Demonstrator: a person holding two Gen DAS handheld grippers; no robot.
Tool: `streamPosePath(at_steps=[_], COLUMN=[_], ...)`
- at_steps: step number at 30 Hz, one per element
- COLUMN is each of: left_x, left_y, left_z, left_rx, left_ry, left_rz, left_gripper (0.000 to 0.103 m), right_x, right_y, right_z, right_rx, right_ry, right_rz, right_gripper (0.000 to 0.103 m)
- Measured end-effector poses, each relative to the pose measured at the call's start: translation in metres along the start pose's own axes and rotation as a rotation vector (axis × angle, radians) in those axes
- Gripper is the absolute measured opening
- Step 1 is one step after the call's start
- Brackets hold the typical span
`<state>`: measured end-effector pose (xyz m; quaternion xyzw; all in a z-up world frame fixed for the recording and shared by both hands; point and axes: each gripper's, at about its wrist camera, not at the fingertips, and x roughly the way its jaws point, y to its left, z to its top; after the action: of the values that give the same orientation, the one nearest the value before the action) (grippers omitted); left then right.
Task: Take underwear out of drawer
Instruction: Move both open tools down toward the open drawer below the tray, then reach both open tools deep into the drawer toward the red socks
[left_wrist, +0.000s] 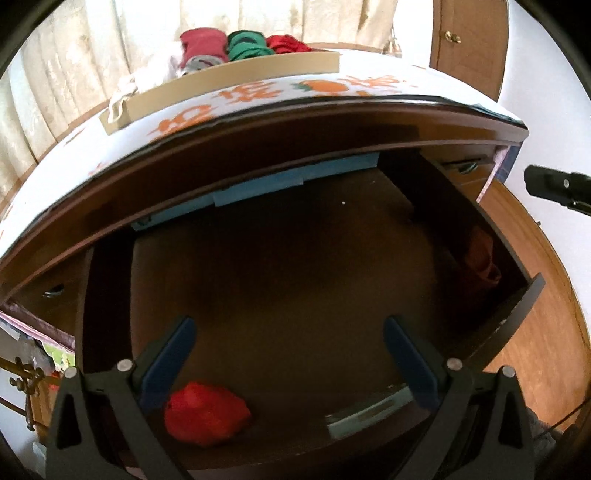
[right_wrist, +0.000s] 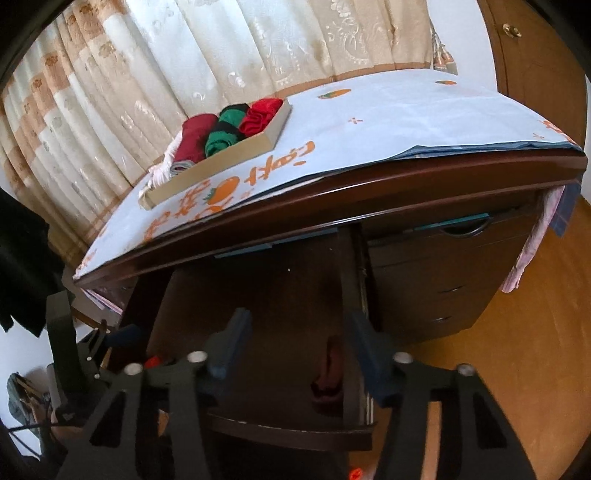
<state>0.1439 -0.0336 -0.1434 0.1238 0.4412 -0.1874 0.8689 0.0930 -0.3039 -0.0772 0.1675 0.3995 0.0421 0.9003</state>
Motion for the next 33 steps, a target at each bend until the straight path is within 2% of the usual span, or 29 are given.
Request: streamPosePath(at_steps=[6,10,17,21,25,28,31,33], left_x=[0.000,-0.001,-0.007,-0.014,-0.018,-0.024,-0.024,-0.022], left_y=[0.036,0.063,0.100,0.115,0.129,0.144,0.154,0.150], left_z=[-0.010,-0.017,-0.016,-0.011,-0.010,-0.013,-0.015,-0.014], left_rx=[-0.038,-0.071,-0.114,-0.134,-0.149,-0.173,-0.207,-0.195], left_ry=[-0.022,-0.021,-0.030,-0.065,-0.070,-0.069,-0.046,-0.033], left_rz=[-0.009,0.005,0.063,0.082,0.115,0.152,0.118,0.097], left_gripper=[0.097,0.097,0.097,0.097,0.097,0.097,0.097,0.097], right_x=[0.015,0.032,0.070,0.087,0.098,0.099,0.101,0.103], right_y=[0.010,0.015,0.009,0.006,0.002,0.001,0.005,0.009], right_z=[0.003,0.001,-0.010,-0.022,-0.031,-0.031,-0.030,-0.030], right_rx=[-0.101,-0.145,-0.115,-0.084,-0.052,-0.041,-0.046,-0.049], right_ry=[0.111,0.187,0.333,0.416,0.459,0.460,0.469,0.478], right_rz=[-0.018,-0.049,-0.042,-0.023,-0.033,-0.033,-0.039,-0.034], right_gripper=[0.035,0.034,0.034,0.034,0.034,0.034,0.034,0.034])
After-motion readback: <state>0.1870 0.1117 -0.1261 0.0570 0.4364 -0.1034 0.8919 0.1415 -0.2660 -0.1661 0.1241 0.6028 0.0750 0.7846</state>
